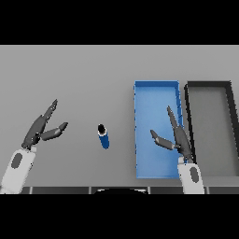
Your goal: Pick up the blue pipe and place it into the blue bin.
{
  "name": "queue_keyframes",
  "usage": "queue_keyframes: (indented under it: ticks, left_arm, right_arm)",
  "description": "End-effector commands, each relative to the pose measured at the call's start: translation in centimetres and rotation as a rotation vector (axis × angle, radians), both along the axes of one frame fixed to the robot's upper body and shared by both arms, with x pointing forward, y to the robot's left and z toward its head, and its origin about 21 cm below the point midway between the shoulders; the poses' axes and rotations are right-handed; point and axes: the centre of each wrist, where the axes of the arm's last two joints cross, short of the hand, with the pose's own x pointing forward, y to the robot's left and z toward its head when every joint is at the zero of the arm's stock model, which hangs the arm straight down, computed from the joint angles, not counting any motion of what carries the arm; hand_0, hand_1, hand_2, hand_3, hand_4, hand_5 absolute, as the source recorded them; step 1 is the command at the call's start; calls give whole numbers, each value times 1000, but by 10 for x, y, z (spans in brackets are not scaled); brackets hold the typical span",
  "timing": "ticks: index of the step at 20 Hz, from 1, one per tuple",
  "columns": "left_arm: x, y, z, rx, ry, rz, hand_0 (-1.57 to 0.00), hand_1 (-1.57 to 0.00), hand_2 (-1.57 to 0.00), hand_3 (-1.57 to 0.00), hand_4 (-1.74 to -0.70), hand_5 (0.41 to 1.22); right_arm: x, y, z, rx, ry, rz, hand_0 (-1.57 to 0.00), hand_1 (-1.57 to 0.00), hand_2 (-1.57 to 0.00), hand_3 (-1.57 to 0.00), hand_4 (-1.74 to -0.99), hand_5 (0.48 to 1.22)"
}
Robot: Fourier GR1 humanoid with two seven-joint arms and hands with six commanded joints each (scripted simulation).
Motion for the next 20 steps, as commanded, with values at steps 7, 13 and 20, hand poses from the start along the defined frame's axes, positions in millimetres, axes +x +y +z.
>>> queue_keyframes:
  ticks: [7,13,20]
  left_arm:
    - [-28,-27,9,54,91,-244,1,1,1,1,-1005,530]
    - [-43,-67,0,112,175,-388,1,1,1,1,-1084,469]
    - [-30,-108,-21,56,142,-422,1,1,1,1,-1145,486]
  right_arm:
    - [5,1,5,22,4,5,1,1,1,1,-1214,581]
    - [2,-1,8,17,-10,10,1,1,1,1,-1213,572]
    - [1,3,5,48,14,4,1,1,1,1,-1209,556]
